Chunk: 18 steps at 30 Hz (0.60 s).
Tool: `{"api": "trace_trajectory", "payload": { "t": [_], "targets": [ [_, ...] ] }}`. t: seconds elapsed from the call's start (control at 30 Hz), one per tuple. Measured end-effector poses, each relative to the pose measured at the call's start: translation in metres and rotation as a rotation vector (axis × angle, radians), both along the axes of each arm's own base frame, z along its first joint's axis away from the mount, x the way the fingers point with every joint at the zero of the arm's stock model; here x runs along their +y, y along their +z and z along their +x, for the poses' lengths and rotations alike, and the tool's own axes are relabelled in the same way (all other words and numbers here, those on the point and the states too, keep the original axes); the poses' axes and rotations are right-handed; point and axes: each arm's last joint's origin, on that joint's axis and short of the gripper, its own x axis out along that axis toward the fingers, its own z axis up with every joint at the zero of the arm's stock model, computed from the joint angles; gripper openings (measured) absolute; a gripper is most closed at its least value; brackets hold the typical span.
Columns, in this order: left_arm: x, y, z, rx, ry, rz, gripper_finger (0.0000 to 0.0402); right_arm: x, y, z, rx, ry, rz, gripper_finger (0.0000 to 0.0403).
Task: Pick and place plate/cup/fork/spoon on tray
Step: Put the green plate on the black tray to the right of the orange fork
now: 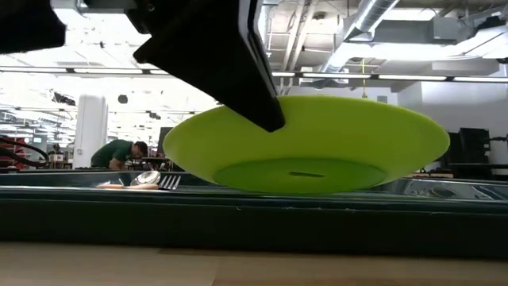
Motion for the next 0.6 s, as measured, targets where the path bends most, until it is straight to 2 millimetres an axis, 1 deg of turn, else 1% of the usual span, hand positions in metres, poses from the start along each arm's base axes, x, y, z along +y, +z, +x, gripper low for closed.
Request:
{"api": "trace_trajectory", "payload": {
  "t": [0.13, 0.3, 0.5, 0.6],
  "targets": [
    [-0.003, -0.003, 0.002, 0.014, -0.015, -0.048, 0.0000, 0.000, 0.000, 0.000, 0.001, -0.006, 0.005, 0.0134],
    [-0.005, -0.022, 0.003, 0.068, -0.026, -0.052, 0.0000, 0.000, 0.000, 0.000, 0.001, -0.006, 0.006, 0.0134],
    [-0.005, -0.022, 0.002, 0.066, -0.023, -0.035, 0.0001, 0.000, 0.000, 0.000, 0.001, -0.006, 0.006, 0.0134],
    [-0.006, -0.021, 0.002, 0.070, -0.027, -0.052, 0.0007, 0.000, 0.000, 0.000, 0.001, -0.006, 0.006, 0.0134]
  ]
}}
